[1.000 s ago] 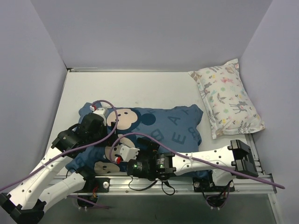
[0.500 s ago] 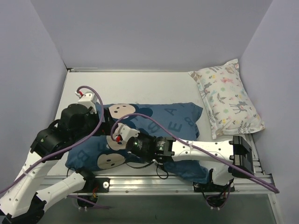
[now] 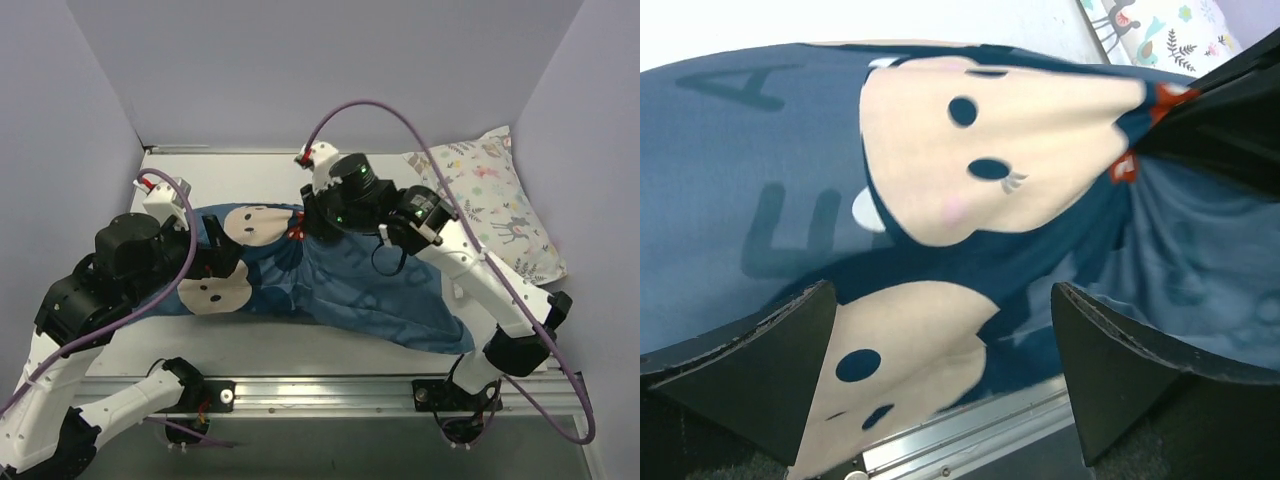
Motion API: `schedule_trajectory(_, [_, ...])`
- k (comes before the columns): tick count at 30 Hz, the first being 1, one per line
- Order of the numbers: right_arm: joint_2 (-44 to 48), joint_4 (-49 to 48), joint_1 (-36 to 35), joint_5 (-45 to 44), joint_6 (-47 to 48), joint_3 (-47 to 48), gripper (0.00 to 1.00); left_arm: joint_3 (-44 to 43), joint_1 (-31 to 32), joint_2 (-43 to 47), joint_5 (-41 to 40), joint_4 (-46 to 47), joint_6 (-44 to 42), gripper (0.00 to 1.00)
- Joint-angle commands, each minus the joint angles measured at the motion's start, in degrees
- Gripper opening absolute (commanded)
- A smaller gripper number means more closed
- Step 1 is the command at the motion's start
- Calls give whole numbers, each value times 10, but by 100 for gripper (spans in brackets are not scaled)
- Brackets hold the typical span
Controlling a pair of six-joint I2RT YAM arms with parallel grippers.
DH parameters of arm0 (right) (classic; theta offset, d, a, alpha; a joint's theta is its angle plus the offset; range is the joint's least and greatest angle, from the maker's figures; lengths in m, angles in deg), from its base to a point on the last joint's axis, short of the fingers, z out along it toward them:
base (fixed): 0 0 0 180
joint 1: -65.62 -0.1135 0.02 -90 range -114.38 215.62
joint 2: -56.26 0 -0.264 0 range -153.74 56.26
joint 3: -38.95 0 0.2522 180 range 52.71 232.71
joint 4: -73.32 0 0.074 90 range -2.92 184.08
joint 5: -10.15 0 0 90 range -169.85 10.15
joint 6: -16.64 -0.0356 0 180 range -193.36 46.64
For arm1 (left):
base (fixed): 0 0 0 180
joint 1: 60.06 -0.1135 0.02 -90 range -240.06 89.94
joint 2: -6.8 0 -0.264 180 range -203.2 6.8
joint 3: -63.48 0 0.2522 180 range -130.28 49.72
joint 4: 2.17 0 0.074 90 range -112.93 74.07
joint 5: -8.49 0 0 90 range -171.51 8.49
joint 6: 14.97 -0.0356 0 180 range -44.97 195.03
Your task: Remove the pillowcase from the pillow
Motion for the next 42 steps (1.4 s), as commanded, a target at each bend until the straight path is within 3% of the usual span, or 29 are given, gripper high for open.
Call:
schedule_trajectory(1, [0, -44, 54, 165, -88, 106, 0, -45, 1, -19, -3, 2, -21, 97])
schedule_trajectory(5, [-67, -101, 183, 358, -208, 106, 0, -61, 1, -60, -10, 13, -31, 98])
schedule_trajectory(8, [-151, -210, 246, 479, -321, 84, 0, -45, 1, -90, -23, 48, -31, 98])
schedule_trajectory(11, [-275, -458, 293, 575, -568, 34, 0, -30, 1, -128, -26, 82, -21, 97])
schedule_trajectory(12, [-343, -600, 318, 583, -632, 23, 0, -24, 1, -141, -26, 100, -19, 97])
schedule_trajectory(13, [-376, -659, 328, 588, -732, 19, 0, -8, 2, -146, -29, 108, -13, 97])
schedule_trajectory(15, [-442, -717, 344, 588, -763, 22, 0, 10, 2, -154, -44, 121, -5, 97])
schedule_trajectory(23, [-465, -508, 372, 534, -568, 38, 0, 136, -15, -130, -153, 200, 53, 97])
schedule_trajectory(32, [-427, -373, 367, 465, -417, 23, 2, 191, -78, -212, -82, 426, 43, 98])
schedule_trajectory(36, [-383, -301, 365, 419, -356, -2, 20, 182, -106, -284, -65, 471, 39, 97])
schedule_trajectory(37, [-375, -295, 365, 408, -342, -9, 31, 181, -119, -295, -62, 475, 45, 97])
schedule_trajectory(41, [-334, -267, 365, 371, -311, -38, 55, 171, -132, -345, -40, 494, 50, 96])
schedule_trajectory(42, [-314, -256, 365, 348, -305, -45, 58, 169, -132, -355, -34, 498, 50, 81])
